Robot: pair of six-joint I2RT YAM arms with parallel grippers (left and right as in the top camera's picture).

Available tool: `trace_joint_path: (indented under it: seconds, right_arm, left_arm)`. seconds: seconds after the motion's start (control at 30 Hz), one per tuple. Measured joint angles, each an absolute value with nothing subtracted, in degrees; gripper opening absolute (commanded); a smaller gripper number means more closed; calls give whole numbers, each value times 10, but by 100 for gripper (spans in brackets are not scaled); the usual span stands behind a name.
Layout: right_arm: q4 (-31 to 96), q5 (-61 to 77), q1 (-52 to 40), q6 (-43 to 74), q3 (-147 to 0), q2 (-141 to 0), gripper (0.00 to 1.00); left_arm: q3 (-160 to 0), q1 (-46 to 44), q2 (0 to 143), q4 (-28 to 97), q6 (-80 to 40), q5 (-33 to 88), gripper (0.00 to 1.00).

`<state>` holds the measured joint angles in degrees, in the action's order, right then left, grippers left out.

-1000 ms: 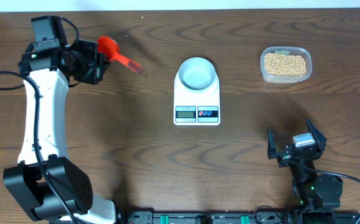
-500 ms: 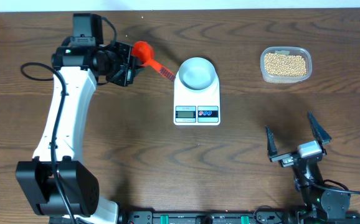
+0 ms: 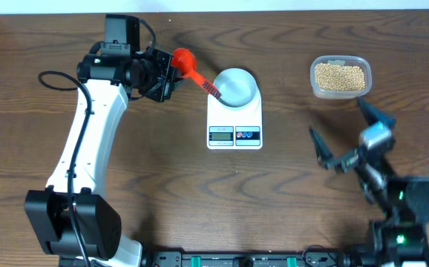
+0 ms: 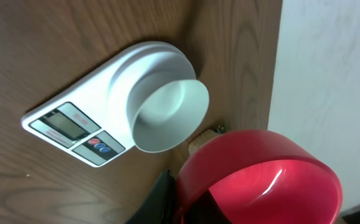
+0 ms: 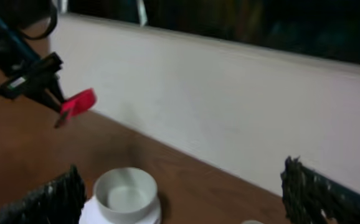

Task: Scoop item into bowl and weigh 50g on scale
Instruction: 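Lift the red scoop with the left gripper toward the scale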

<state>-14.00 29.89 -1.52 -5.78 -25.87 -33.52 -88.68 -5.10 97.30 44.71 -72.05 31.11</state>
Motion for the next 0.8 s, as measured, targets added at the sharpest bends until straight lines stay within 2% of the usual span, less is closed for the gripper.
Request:
trace_joint_path:
  seconds: [0.2, 0.43, 0.8]
  right_arm:
    - [-56, 371, -15, -53, -410, -510, 99]
    - [135, 447, -15, -50, -614, -712, 99]
    - [159, 514, -15, -49, -665, -827, 99]
  left_arm:
    - [-887, -61, 973, 447, -721, 290, 7]
    - [-887, -80, 973, 445, -722, 231, 8]
    - [-887, -104, 973, 429, -727, 183, 7]
